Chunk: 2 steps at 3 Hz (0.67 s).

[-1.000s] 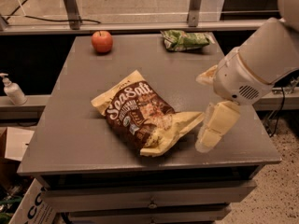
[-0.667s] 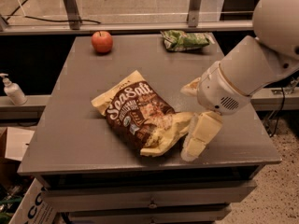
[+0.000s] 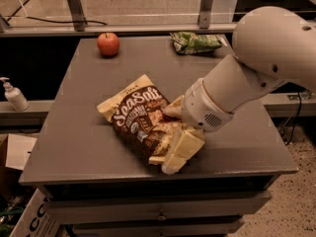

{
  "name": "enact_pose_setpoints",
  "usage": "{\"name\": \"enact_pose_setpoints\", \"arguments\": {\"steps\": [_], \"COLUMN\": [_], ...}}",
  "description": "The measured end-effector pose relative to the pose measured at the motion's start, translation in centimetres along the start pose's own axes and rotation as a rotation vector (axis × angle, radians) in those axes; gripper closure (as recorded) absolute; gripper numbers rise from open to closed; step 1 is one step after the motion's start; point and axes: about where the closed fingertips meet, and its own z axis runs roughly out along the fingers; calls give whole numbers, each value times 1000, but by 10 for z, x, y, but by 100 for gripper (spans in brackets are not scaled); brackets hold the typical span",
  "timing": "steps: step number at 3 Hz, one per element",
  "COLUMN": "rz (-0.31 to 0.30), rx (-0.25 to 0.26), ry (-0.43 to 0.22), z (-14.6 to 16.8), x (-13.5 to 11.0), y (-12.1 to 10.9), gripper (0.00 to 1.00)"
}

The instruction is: Move brown chip bag near green jalapeno chip bag

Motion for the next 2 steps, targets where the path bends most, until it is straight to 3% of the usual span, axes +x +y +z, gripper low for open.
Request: {"name": "enact_pose_setpoints", "arguments": {"steps": [1,2], "rz": [1,9], "rx": [8,47], "ry": [-17,-29], "z": [0,-18], "x": [-1,4], "y": [-6,-20], "gripper": [41,65]}}
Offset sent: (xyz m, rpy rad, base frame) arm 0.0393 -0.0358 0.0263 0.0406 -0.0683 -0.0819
